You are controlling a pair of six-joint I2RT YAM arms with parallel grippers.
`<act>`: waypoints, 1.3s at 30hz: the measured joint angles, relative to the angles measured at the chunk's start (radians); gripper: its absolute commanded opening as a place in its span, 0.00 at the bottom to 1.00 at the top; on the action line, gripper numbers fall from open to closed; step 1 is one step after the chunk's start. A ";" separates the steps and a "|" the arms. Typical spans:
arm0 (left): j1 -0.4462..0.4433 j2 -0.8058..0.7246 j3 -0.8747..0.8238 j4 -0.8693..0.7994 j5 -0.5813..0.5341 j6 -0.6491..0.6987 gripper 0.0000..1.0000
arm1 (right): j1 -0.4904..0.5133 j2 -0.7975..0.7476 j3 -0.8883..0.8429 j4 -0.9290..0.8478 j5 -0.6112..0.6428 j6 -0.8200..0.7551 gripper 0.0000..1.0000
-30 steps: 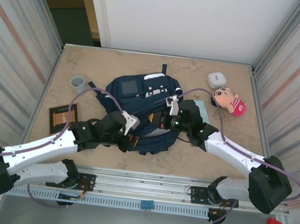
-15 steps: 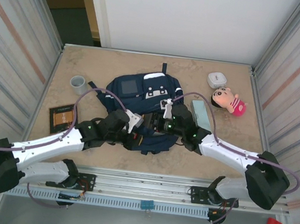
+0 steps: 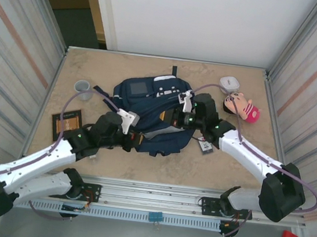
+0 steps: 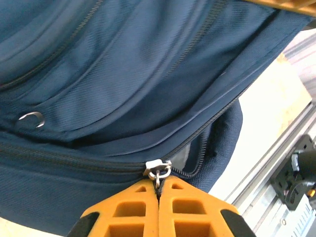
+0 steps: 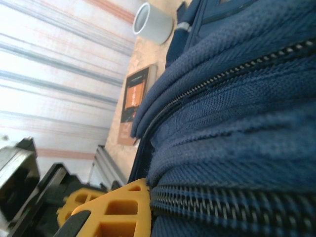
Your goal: Pack books, pencil case, and school supplies into a backpack
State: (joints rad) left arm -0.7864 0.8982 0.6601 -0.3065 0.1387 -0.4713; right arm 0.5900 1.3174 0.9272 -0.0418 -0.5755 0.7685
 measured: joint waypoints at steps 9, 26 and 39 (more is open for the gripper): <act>0.060 0.026 -0.019 0.035 0.116 0.036 0.00 | -0.080 0.028 0.181 -0.225 -0.166 -0.153 0.01; 0.164 0.129 0.090 -0.150 0.069 0.121 0.00 | -0.113 0.090 0.321 -0.510 -0.241 -0.419 0.00; 0.320 0.209 0.090 -0.090 0.065 0.191 0.00 | -0.121 0.039 0.470 -0.744 -0.308 -0.573 0.00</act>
State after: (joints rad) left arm -0.4667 1.1076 0.7502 -0.3969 0.2035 -0.2806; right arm 0.4686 1.3563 1.3975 -0.7860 -0.8833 0.1959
